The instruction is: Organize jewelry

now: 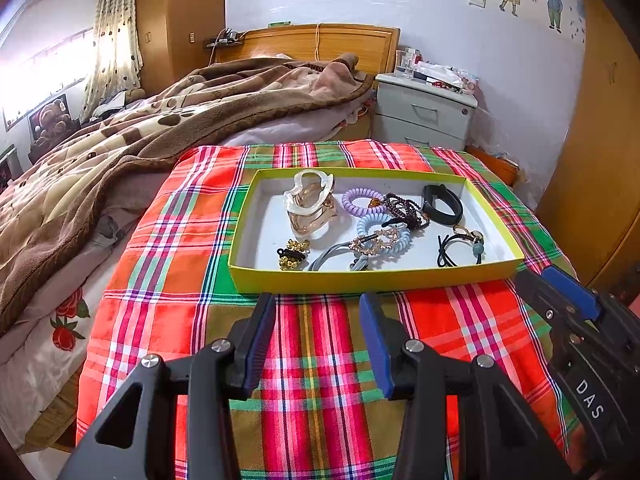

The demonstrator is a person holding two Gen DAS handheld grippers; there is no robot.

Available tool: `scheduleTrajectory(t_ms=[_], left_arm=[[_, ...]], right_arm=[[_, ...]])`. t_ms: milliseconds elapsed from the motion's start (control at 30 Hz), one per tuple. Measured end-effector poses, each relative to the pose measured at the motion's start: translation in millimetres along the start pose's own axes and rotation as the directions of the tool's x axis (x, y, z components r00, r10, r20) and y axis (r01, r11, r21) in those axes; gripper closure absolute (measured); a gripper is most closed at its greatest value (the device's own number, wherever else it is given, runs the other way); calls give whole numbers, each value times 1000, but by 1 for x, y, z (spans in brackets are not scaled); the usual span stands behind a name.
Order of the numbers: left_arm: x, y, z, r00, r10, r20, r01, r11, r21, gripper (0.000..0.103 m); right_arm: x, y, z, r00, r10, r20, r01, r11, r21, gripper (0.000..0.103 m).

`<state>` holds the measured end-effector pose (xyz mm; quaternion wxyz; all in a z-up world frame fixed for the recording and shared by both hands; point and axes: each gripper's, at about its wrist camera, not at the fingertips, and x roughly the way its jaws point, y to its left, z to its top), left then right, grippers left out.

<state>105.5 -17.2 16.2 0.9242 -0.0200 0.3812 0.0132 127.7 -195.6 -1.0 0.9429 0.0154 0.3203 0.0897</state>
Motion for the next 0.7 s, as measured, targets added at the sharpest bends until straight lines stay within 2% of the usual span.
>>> scheduleTrajectory(t_ms=[700], left_arm=[[4,0,-1,1000,23,-11,-23,1000,-12,58]], right_arm=[[1,-2,-1,1000,-3,-2,3,1000,9,70]])
